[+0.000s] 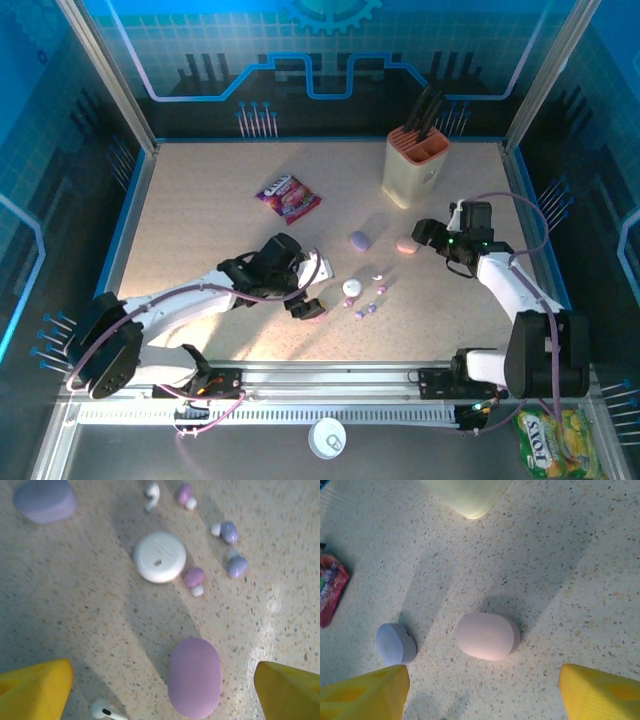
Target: Insert wireless bluetooth earbuds into charging case
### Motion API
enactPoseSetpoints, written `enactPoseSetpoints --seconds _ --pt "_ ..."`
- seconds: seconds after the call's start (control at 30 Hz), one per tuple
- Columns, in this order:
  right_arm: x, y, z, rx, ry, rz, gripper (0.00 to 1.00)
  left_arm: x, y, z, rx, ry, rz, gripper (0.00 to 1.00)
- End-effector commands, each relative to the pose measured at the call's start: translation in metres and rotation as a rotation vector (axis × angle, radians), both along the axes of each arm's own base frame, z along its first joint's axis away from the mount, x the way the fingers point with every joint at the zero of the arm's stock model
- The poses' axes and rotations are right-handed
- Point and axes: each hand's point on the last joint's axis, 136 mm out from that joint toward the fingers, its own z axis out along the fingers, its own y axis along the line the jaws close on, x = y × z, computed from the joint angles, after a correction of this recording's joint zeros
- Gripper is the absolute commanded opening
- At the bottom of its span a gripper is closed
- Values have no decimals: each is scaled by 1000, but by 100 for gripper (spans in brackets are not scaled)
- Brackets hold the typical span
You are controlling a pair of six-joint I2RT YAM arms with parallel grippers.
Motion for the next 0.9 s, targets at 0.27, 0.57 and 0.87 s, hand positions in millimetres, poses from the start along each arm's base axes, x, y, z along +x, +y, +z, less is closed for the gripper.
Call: enactPoseSetpoints --seconds 0.27,0.57,0.87 --pt "-2 9 2 -35 21 38 78 -11 -4 -36 138 124 -8 86" --pt "0 9 0 -43 29 45 78 -21 -7 -48 171 200 -30 76" --pt "-1 8 -1 -44 27 47 78 -22 3 -66 295 225 -42 71"
